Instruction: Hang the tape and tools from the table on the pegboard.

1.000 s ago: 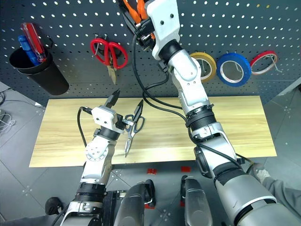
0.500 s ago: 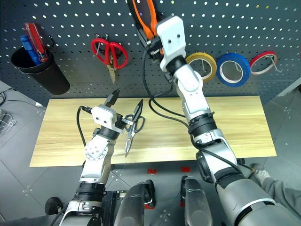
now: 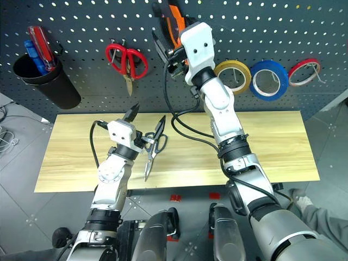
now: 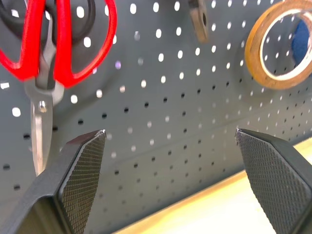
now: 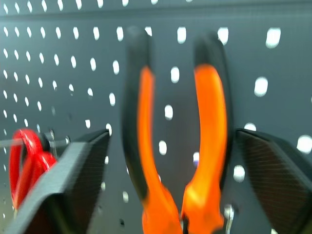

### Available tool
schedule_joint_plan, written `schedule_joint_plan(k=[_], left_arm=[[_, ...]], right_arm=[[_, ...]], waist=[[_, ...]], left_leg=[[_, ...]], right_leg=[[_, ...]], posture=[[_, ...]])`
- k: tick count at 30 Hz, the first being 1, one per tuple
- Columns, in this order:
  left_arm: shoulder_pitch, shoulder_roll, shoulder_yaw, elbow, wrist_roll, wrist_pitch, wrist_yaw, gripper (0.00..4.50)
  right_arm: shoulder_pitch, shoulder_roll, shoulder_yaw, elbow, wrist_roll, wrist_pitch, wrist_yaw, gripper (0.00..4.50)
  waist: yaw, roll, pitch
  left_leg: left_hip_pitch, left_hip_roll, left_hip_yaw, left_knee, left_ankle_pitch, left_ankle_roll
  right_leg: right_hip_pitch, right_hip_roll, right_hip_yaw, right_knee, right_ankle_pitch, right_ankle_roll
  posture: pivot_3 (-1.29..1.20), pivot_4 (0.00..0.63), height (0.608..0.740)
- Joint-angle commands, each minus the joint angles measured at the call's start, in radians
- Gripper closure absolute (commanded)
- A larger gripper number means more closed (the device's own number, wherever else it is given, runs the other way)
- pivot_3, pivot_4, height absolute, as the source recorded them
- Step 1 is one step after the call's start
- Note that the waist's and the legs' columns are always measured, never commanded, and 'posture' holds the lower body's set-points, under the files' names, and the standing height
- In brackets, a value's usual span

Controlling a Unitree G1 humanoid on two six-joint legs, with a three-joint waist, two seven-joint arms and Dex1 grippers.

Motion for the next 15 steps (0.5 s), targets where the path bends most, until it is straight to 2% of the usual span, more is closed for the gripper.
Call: schedule_joint_plan(k=[1, 6, 10, 15], left_arm=[[0.006, 0.04, 0.018, -0.08, -0.021, 0.11, -0.003, 0.0], [0.037, 0.129, 0.086, -0.228, -0.146, 0.426, -0.028, 0.0], [0.082, 0.239, 0.19, -0.392, -0.428, 0.837, -0.09, 0.0], [0.142, 0.322, 0.264, -0.565, -0.501, 1.134, 0.041, 0.0]], right_arm=[[0.058, -0.03, -0.016, -0.186, 0.055, 0.106, 0.039, 0.05], [0.265, -0.127, 0.009, -0.531, 0.176, 0.414, 0.165, 0.05], [0.461, -0.274, -0.001, -0.848, 0.334, 0.742, 0.249, 0.05], [0.625, -0.414, -0.033, -1.047, 0.498, 1.009, 0.297, 0.05]], waist=[[0.0, 0.0, 0.0], [0.001, 0.0, 0.0], [0.001, 0.0, 0.0], [0.001, 0.0, 0.0]], left_leg=[[0.0, 0.0, 0.0, 0.0, 0.0, 0.0], [-0.001, 0.0, -0.001, -0.002, 0.0, 0.0], [-0.001, 0.0, -0.002, -0.002, 0.0, 0.0], [0.001, 0.0, -0.004, -0.001, 0.0, 0.0]], right_leg=[[0.0, 0.0, 0.0, 0.0, 0.0, 0.0], [0.0, 0.0, 0.0, -0.002, 0.0, 0.0], [0.0, 0.0, 0.001, -0.002, 0.0, 0.0], [0.002, 0.0, 0.0, -0.001, 0.0, 0.0]], posture=[[-0.04, 0.347, 0.74], [-0.03, 0.352, 0.74], [-0.02, 0.361, 0.74], [-0.02, 0.35, 0.74]])
